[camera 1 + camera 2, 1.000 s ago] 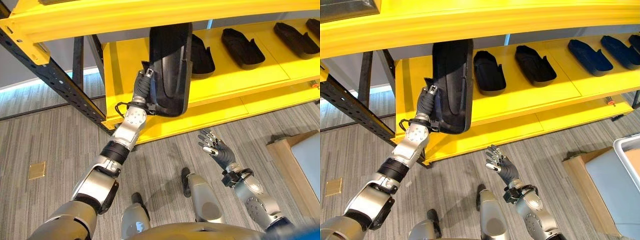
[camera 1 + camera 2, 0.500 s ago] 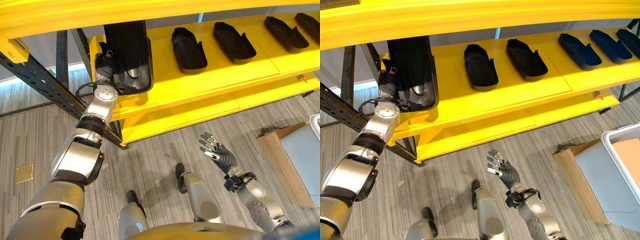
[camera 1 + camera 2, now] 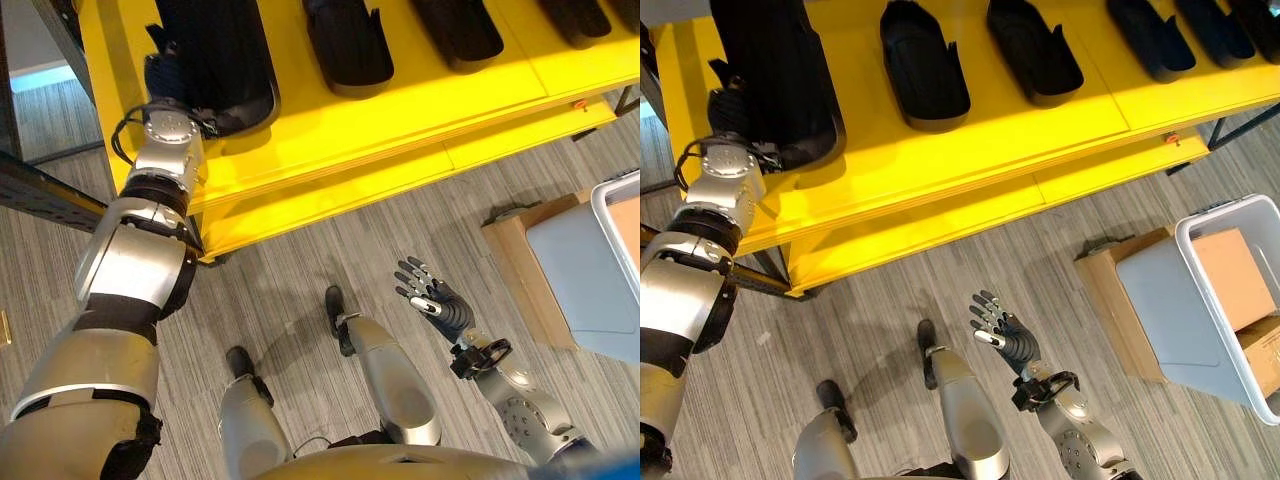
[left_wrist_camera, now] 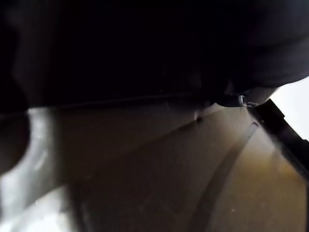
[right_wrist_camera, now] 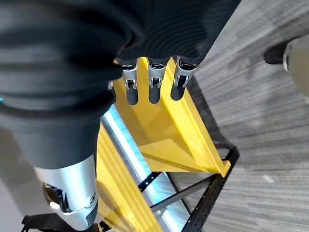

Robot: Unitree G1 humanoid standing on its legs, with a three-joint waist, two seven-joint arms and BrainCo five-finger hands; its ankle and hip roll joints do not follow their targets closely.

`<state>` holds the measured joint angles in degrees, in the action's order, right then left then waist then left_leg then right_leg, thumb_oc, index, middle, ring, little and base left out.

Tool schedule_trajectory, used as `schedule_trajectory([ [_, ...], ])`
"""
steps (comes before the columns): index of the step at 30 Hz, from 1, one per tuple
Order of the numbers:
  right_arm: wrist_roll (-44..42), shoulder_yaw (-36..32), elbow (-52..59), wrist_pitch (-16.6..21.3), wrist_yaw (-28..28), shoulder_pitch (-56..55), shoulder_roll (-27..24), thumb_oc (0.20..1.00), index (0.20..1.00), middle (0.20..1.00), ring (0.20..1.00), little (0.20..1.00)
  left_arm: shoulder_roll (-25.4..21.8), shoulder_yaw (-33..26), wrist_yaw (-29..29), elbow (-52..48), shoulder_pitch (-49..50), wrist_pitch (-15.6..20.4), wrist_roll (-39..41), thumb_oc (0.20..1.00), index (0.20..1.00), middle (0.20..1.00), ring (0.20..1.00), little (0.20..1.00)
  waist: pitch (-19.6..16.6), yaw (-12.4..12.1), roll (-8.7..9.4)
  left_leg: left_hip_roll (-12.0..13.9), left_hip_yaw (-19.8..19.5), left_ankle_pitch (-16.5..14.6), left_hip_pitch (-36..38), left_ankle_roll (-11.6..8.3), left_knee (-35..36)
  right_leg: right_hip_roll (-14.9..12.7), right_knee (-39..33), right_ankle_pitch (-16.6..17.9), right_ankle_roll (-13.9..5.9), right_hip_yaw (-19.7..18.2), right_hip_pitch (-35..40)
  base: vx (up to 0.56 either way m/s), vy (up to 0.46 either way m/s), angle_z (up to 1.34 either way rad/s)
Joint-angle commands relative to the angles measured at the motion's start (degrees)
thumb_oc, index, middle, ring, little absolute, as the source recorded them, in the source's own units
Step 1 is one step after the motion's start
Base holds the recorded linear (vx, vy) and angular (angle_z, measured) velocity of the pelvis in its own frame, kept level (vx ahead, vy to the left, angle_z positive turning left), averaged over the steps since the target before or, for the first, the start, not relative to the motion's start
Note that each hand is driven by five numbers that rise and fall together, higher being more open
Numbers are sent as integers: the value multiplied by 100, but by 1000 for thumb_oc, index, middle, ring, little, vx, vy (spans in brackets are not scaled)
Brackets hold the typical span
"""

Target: Move parts from the plastic box to the shelf.

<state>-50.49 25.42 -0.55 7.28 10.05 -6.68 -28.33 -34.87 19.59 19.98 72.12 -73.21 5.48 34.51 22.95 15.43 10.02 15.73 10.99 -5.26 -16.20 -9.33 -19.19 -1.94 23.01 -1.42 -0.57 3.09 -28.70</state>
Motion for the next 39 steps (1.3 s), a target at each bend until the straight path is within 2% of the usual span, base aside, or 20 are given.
schedule_trajectory([
  [1,-260,-32,24,216,106,-57,5,1000,1000,1000,1000,1000,-596,-239,-39,-182,-210,321,401,200,200,200,200,200,-335,-31,188,641,-599,165,-496,-214,-458,-705,-156,-108,-937,-354,156,130,7,1],
  [2,-275,-35,22,215,116,-86,5,1000,1000,1000,1000,1000,-632,-263,-28,-157,-201,309,402,200,200,200,200,200,-354,-38,169,669,-617,-12,-448,-245,-499,-695,-82,-270,-965,-333,182,130,3,0],
  [9,-319,-64,11,190,124,-155,-27,1000,1000,1000,1000,1000,-767,-345,-116,-86,-184,287,671,200,200,200,200,200,-383,-35,236,701,-679,-52,-640,-256,-602,-649,20,-313,-934,-305,29,46,-7,0],
  [16,-401,-164,41,194,158,-230,-47,1000,1000,1000,1000,1000,-1076,-184,-124,47,-293,150,316,200,200,200,200,200,-370,-46,254,711,-691,-80,-791,-262,-678,-621,74,-327,-919,-302,-91,5,0,-1],
  [20,-462,-206,51,185,270,-274,-94,1000,1000,1000,1000,1000,-1269,192,-144,140,-408,-1,-541,200,200,200,200,200,-360,-54,239,704,-716,-94,-917,-248,-741,-623,109,-318,-912,-289,-181,9,-4,2],
  [28,-481,-311,87,175,429,-409,-246,1000,1000,1000,1000,1000,-1295,643,-42,173,-702,-110,-1340,200,200,200,200,200,-337,-30,205,658,-735,-116,-1085,-245,-800,-643,199,-304,-914,-325,-355,0,0,0],
  [33,-487,-319,76,166,457,-427,-283,1000,1000,1000,1000,1000,-1268,615,-17,177,-725,-95,-1277,200,200,200,200,200,-342,-21,201,672,-738,-144,-1156,-250,-858,-619,205,-296,-912,-361,-432,0,0,0],
  [39,-502,-326,84,166,440,-511,-245,1000,1000,1000,1000,1000,-1173,366,-25,130,-608,7,-814,200,200,200,200,200,-377,-12,213,680,-730,-160,-1191,-254,-872,-603,213,-303,-913,-378,-478,0,0,0],
])
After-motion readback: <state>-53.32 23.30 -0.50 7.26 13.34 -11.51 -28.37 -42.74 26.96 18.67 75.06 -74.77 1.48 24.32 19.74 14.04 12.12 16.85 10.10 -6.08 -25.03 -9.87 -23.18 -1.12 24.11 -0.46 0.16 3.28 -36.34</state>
